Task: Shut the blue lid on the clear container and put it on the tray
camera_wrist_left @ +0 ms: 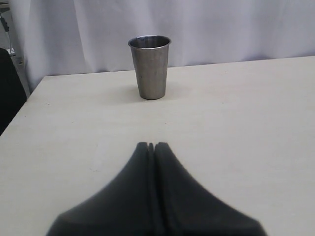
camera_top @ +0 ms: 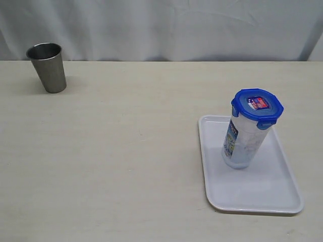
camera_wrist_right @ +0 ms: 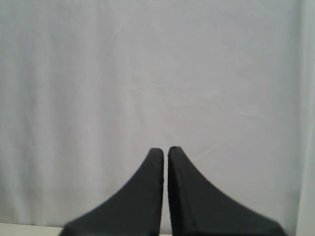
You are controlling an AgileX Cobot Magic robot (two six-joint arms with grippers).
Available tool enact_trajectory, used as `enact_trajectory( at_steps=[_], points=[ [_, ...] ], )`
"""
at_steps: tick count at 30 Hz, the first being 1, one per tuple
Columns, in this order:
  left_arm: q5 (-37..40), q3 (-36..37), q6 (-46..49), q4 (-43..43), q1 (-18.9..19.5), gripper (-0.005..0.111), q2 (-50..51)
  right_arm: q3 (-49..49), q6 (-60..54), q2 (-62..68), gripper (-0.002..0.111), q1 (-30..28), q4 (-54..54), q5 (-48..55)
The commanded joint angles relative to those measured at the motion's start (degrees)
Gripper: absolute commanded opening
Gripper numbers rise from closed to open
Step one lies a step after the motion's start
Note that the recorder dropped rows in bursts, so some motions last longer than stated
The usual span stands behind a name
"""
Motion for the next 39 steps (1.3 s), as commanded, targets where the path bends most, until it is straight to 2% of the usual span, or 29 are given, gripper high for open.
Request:
enact_trajectory(
  at_steps=[1, 13, 20, 33, 39],
  points=[
    [-0.4, 0.2, 0.0, 0.0, 0.2, 0.0, -0.2, 3.2, 4.0, -0.3, 0.005, -3.0, -6.4, -0.6],
    [-0.4, 0.2, 0.0, 0.0, 0.2, 0.0, -0.2, 12.9, 4.3, -0.3, 0.005, -3.0, -9.7, -0.1],
    [-0.4, 0.2, 0.0, -0.1, 0.2, 0.0, -0.2, 12.9, 13.8, -0.3, 0.005, -3.0, -21.2, 4.7],
    [-0.4, 0.2, 0.0, -0.1, 0.2, 0.0, -0.2, 12.9, 14.6, -0.3, 0.005, -3.0, -18.5, 18.7],
    [-0.4, 0.2, 0.0, -0.1, 0.2, 0.0, -0.2, 12.9, 16.6, -0.3, 0.005, -3.0, -18.5, 20.1]
  ],
)
